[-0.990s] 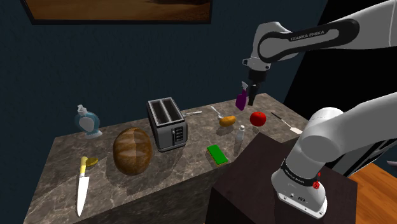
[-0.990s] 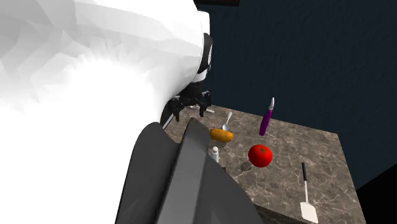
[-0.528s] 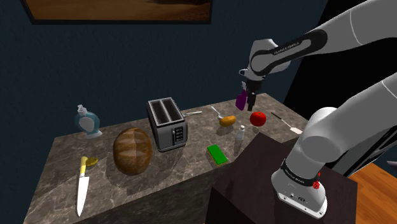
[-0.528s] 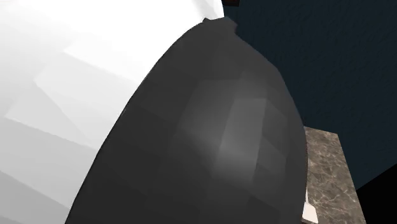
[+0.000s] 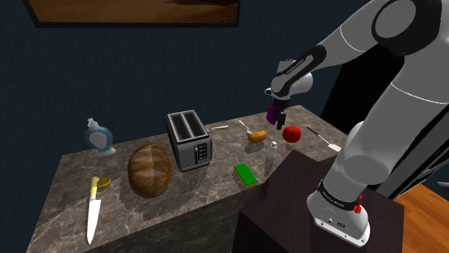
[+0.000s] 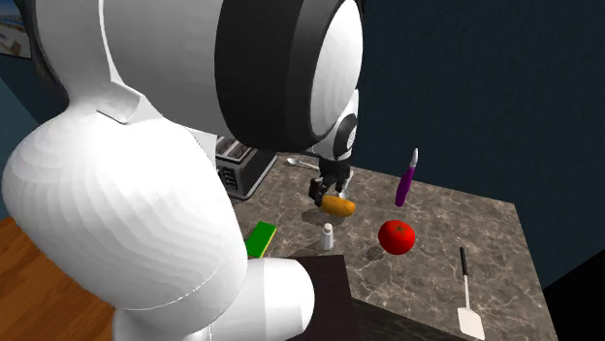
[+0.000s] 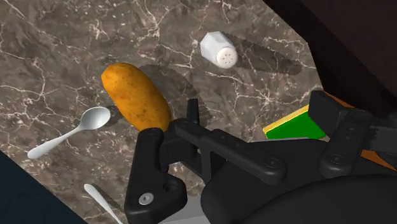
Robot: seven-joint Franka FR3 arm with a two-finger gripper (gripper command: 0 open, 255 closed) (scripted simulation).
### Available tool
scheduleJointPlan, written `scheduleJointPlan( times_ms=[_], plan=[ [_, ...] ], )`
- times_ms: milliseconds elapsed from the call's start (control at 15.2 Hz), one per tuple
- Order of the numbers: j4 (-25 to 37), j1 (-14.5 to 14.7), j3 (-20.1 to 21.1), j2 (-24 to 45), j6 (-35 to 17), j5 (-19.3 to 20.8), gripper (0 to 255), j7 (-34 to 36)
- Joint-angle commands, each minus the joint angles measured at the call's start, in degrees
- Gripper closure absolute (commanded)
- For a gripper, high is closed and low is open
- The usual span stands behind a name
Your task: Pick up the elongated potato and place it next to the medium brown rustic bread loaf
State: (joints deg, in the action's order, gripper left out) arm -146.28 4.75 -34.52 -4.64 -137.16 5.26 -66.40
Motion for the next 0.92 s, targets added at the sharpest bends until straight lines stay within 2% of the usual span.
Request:
scheduleJointPlan(
  times_ms=[0,198,396,594,858],
  plan=[
    [2.4,0.7,-1.0,6.3,-3.3,-4.6,0,-7.4],
    [6.8,-0.8,0.6,15.2,-6.5,-12.3,0,-17.9],
    [11.9,-4.3,4.2,23.3,-8.6,-18.3,0,-26.8],
    [17.6,-8.2,8.2,30.4,-10.1,-21.9,0,-33.6],
    [26.0,-12.7,12.7,39.3,-11.2,-24.0,0,-40.2]
  ],
)
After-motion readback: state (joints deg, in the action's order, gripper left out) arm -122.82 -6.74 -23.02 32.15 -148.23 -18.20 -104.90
